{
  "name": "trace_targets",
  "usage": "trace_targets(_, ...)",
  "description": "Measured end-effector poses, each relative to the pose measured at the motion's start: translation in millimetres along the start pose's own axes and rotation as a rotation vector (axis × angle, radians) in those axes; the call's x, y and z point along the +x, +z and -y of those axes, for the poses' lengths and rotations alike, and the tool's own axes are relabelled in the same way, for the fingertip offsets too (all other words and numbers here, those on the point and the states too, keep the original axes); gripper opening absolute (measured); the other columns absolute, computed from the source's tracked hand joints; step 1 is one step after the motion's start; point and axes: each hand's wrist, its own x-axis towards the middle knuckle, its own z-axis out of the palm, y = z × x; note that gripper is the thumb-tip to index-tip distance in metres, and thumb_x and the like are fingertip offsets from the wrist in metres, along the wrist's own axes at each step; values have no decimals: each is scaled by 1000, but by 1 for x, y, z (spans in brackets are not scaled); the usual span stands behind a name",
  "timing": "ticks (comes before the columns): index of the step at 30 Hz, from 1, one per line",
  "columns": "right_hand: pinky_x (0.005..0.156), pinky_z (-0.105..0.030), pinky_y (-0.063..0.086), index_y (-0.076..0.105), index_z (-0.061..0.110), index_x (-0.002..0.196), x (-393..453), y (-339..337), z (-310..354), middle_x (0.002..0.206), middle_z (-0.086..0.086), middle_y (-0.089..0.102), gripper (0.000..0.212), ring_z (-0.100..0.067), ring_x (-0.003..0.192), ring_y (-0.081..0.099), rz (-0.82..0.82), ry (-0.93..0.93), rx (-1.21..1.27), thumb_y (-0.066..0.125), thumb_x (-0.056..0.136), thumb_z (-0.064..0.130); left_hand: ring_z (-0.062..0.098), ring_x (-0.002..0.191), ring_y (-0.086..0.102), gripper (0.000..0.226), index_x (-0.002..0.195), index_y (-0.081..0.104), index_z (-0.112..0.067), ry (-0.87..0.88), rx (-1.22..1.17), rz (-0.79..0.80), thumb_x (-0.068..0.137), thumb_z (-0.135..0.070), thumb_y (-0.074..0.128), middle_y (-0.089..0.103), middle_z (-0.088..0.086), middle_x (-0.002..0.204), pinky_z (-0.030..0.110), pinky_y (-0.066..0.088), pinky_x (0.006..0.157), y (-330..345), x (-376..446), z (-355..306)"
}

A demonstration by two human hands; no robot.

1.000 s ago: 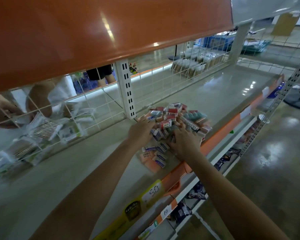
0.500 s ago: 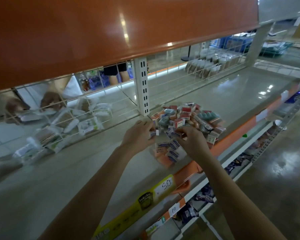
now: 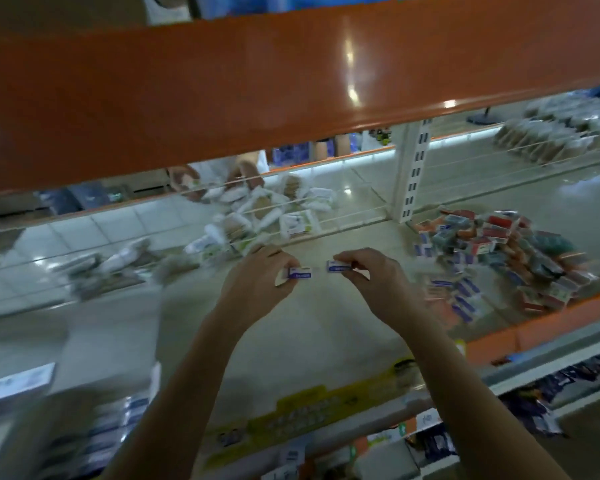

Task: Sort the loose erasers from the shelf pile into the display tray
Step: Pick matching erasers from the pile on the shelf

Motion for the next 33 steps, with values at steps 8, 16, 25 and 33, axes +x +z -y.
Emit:
trace_targets(8, 83, -8, 33, 64, 11, 112, -3, 69, 101, 112, -3, 61, 23, -14, 103, 55, 128, -91, 79, 55, 91, 7, 15, 94, 55, 14, 96, 69, -26, -114, 75, -30, 82, -27, 68, 62, -6, 97, 27, 44, 74, -69, -89, 71)
trace_targets(16, 85, -10, 32, 61, 13, 116, -20, 132, 166, 115, -1, 57, 24, -13, 109, 50, 242, -155, 25, 52, 94, 11, 16, 92, 54, 16, 96, 71, -25, -125, 100, -19, 81, -26, 70, 64, -8, 93, 30, 47, 76, -110, -155, 119)
trace_targets(25, 87, -12, 27, 60, 15, 116, -45, 180, 203, 117, 1, 53, 24, -13, 114, 41, 336, -253, -110, 52, 93, 12, 8, 105, 47, 23, 109, 63, -34, -181, 179, 265, 89, -42, 55, 60, -13, 110, 25, 45, 81, -128, -197, 152)
trace_targets(33, 81, -9, 24, 60, 18, 114, -58, 195, 204, 112, 3, 52, 22, -11, 109, 40, 358, -223, -159, 52, 94, 14, 18, 105, 52, 30, 118, 59, -21, -49, 390, 425, 95, -36, 47, 59, -1, 112, 31, 43, 85, -110, -204, 143)
